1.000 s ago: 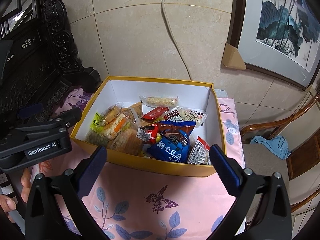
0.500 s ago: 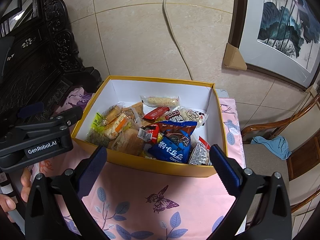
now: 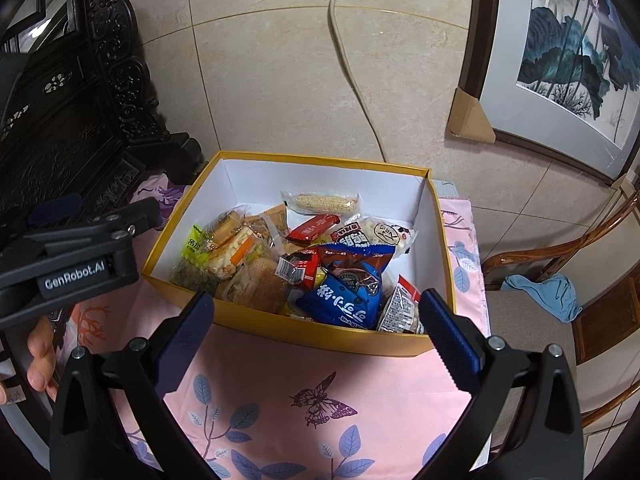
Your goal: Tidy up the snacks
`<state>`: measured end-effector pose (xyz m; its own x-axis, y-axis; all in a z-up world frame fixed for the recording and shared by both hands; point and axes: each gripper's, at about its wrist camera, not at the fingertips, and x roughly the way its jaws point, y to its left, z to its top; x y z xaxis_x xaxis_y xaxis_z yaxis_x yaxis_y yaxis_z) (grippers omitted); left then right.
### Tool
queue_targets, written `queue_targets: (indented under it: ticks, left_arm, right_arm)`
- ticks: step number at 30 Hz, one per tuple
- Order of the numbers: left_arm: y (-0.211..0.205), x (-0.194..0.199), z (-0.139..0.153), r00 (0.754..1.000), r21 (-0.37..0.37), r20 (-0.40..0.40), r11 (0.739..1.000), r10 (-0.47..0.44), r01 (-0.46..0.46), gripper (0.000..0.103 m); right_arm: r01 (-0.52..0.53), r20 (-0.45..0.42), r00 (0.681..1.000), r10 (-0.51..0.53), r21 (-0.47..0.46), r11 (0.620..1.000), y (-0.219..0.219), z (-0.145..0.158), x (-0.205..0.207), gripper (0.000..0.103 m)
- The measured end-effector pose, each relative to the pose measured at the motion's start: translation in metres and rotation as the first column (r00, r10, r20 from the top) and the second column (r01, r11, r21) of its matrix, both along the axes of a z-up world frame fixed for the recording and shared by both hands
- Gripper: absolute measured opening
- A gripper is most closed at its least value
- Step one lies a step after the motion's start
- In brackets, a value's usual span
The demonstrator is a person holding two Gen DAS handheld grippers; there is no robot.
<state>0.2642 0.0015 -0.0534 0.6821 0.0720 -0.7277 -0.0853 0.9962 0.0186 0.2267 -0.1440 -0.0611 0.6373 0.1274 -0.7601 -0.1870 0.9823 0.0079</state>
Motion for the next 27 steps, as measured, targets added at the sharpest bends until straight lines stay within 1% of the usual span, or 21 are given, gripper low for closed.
queue_targets:
  ticks: [3,5,11,16,27]
  left_arm:
    - [0.004,0.003,0.004,0.999,-0.023,0.027,1.0,0.017,-0.017,0.101]
    - [0.005,0.005,0.005,0.999,-0.036,0.027,0.999,0.018,-0.017,0.101]
    - [0.004,0.011,0.008,1.0,-0.011,0.024,1.0,0.019,-0.019,0.101]
    - [0.0,0.012,0.01,0.999,0.03,0.034,0.999,0.016,-0.017,0.101]
    - [-0.003,0.008,0.014,0.999,0.026,0.048,1.0,0.002,-0.003,0.101]
  right_arm:
    - [-0.004,0.003,1.0,0.004,-0.005,1.0,0.0,0.001,0.002,0.102]
    - [-0.009,0.007,1.0,0.009,-0.012,1.0,0.001,0.003,0.005,0.102]
    - [-0.01,0.025,1.0,0.01,-0.016,1.0,0.002,0.009,0.009,0.102]
    - [-0.016,0.026,1.0,0.016,-0.015,1.0,0.004,0.01,0.011,0.102]
    - [-0.021,0.027,0.999,0.021,-0.015,1.0,0.007,0.011,0.01,0.102]
